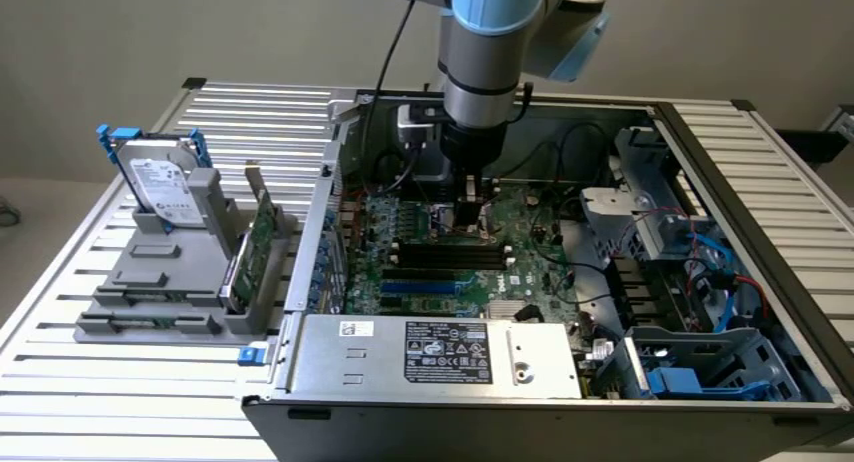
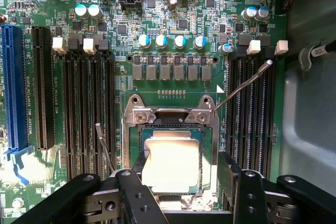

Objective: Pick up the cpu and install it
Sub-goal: 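Place the cpu into insertion slot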

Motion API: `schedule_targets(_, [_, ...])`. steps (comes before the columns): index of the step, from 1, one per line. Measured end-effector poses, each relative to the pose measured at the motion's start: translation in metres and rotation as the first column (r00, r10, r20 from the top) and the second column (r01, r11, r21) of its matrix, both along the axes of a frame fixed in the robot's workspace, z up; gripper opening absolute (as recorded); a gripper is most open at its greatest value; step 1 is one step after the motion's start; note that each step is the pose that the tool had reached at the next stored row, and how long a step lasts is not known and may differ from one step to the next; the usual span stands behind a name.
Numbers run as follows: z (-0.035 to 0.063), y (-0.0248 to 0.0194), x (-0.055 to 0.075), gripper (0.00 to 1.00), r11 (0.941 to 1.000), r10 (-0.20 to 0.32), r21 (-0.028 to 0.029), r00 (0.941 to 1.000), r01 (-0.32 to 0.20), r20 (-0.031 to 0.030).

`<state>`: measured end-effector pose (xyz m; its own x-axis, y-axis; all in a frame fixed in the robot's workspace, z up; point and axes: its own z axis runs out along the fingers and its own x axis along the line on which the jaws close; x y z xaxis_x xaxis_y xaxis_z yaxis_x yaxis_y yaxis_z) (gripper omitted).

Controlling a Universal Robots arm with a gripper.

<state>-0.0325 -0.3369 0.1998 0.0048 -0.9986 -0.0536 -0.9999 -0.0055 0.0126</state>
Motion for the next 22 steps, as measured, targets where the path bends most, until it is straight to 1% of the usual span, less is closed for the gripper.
schedule_targets(7, [0.0062, 0.0001, 0.0001, 0.63, 1.0, 0.0, 0.0001, 1.0, 0.0, 0.0001])
schedule_targets(22, [0.0062, 0.0, 0.0, 0.63, 1.0, 0.001, 0.0, 1.0, -0.001, 0.0001])
